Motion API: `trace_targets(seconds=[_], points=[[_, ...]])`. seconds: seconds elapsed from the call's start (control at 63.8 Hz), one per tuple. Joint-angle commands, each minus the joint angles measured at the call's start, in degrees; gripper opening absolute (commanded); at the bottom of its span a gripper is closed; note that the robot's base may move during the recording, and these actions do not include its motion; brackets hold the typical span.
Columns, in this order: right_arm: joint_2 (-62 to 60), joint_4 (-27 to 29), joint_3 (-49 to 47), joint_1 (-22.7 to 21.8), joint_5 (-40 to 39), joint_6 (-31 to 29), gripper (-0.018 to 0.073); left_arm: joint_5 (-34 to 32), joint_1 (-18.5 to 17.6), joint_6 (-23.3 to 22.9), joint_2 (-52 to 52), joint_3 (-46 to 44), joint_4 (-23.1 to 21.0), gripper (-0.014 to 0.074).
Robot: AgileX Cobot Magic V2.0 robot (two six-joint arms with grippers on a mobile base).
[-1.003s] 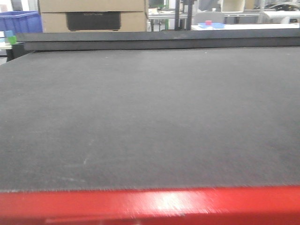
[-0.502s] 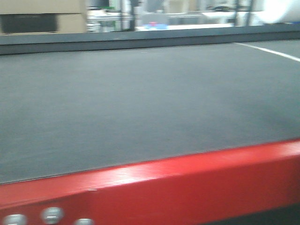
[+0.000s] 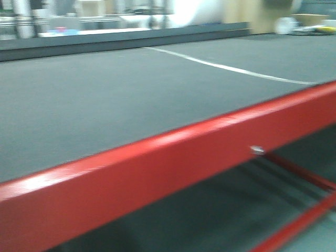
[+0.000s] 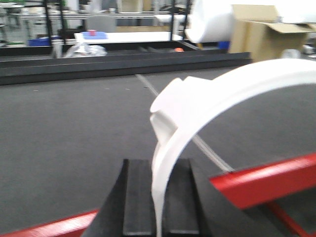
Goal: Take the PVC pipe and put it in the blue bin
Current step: 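Drive the base away from the table toward the blue-bin shelf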
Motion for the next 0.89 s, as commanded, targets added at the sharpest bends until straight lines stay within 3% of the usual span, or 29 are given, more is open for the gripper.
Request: trace_targets(seconds=[0.0, 0.878], points=[[-0.19, -0.53, -0.07, 0.17, -1.74, -0.34, -0.0162, -1.80, -0.46, -0.45, -0.14, -0.43, -0.21, -0.0111], [-0.30, -0.53, -0.07, 0.17, -1.72, -0.34, -0.0162, -1.80, -0.46, -0.45, -0.14, -0.43, -0.21, -0.0111]])
